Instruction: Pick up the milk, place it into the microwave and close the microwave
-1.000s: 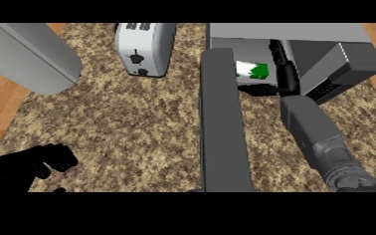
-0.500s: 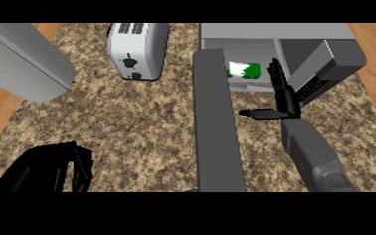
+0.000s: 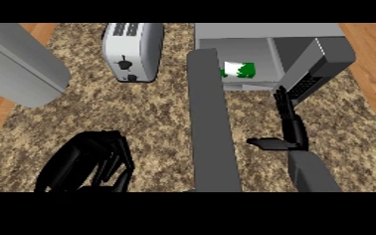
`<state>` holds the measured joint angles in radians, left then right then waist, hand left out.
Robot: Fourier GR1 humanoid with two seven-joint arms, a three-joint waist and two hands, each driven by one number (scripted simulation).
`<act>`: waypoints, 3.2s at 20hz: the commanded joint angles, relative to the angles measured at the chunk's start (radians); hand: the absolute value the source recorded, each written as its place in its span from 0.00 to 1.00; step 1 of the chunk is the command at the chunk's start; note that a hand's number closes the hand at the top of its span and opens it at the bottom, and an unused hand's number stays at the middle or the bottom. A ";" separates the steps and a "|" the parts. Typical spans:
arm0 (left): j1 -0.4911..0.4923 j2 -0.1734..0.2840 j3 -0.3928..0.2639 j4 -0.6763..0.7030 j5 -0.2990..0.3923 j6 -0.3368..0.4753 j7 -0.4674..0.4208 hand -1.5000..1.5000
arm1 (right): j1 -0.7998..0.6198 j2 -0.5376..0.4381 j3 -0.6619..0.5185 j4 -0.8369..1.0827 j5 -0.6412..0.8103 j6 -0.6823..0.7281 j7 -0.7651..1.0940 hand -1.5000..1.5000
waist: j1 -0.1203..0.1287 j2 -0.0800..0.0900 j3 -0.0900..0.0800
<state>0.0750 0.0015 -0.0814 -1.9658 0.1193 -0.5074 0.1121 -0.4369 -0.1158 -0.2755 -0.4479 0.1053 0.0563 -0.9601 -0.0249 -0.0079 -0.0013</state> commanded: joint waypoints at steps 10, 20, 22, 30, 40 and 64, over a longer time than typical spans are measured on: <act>-0.257 -0.001 -0.310 0.427 -0.244 0.170 -0.165 1.00 | 0.416 -0.027 0.080 -0.484 -0.061 0.135 0.048 0.00 | -0.018 0.005 -0.001; -0.450 -0.001 -0.549 0.911 -0.232 0.546 -0.431 1.00 | 0.641 -0.108 0.120 -0.825 -0.116 0.278 0.074 0.00 | -0.027 0.012 -0.001; -0.457 -0.001 -0.637 0.927 -0.161 0.673 -0.479 1.00 | 0.613 -0.119 0.120 -0.901 -0.149 0.285 0.156 0.00 | -0.035 0.014 -0.002; -0.601 -0.001 -0.752 1.098 0.083 0.816 -0.577 1.00 | 0.692 -0.168 0.137 -1.093 -0.255 0.380 0.225 0.00 | -0.080 0.023 -0.003; -0.669 -0.001 -0.865 1.059 0.303 0.919 -0.612 1.00 | 0.721 -0.198 0.177 -1.300 -0.334 0.416 0.367 0.00 | -0.145 0.031 -0.007; -0.920 -0.002 -0.737 1.131 0.684 1.266 -0.606 0.00 | 0.522 -0.436 -0.027 -1.445 -0.229 0.341 0.430 1.00 | -0.265 0.068 -0.008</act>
<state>-0.8040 -0.0002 -0.8688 -0.8456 0.7503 0.7221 -0.4812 0.1169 -0.5122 -0.2643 -1.8680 -0.1860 0.4323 -0.5219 -0.2753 0.0550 -0.0082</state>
